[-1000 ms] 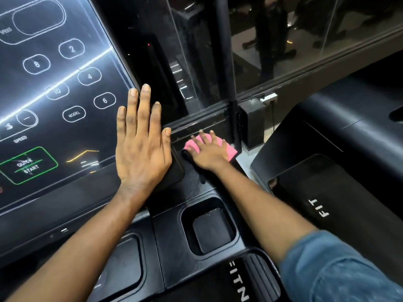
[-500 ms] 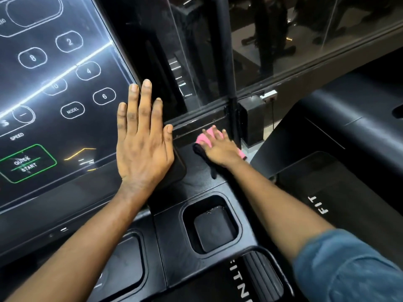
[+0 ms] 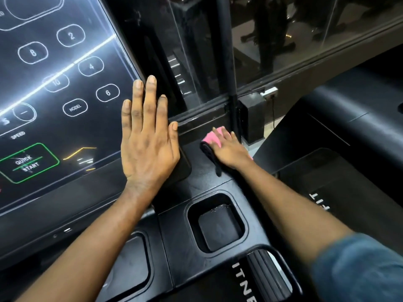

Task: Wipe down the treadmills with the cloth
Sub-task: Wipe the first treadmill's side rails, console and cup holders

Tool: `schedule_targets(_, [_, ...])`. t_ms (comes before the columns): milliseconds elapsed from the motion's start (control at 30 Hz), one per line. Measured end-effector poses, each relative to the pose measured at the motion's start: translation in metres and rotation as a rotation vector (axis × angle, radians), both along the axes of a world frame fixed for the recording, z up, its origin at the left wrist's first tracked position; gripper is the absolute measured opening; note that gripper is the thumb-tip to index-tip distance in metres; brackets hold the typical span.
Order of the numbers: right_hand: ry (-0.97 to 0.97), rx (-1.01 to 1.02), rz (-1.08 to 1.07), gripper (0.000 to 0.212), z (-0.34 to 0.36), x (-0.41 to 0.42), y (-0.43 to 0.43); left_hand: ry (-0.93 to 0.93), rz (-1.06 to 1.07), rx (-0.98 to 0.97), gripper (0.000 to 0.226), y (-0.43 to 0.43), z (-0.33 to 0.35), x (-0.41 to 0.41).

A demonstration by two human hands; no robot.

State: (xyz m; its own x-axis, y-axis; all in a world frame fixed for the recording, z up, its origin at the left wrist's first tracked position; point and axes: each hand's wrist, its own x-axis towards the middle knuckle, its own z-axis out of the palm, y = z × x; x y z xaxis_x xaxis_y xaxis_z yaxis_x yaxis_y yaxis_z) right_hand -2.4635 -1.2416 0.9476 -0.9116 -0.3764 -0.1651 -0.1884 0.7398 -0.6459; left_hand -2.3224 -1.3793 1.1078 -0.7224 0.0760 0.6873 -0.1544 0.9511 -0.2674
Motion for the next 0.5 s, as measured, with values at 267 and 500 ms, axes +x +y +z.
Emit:
schedule_targets(267, [0.433, 0.154, 0.427, 0.061, 0.005, 0.112, 0.017, -0.003, -0.014, 0.008, 0.048, -0.002, 0.000, 0.003])
schedule_targets(500, [-0.084, -0.188, -0.004, 0.060, -0.018, -0.002, 0.029, 0.001, -0.001, 0.013, 0.048, -0.001, -0.001, 0.000])
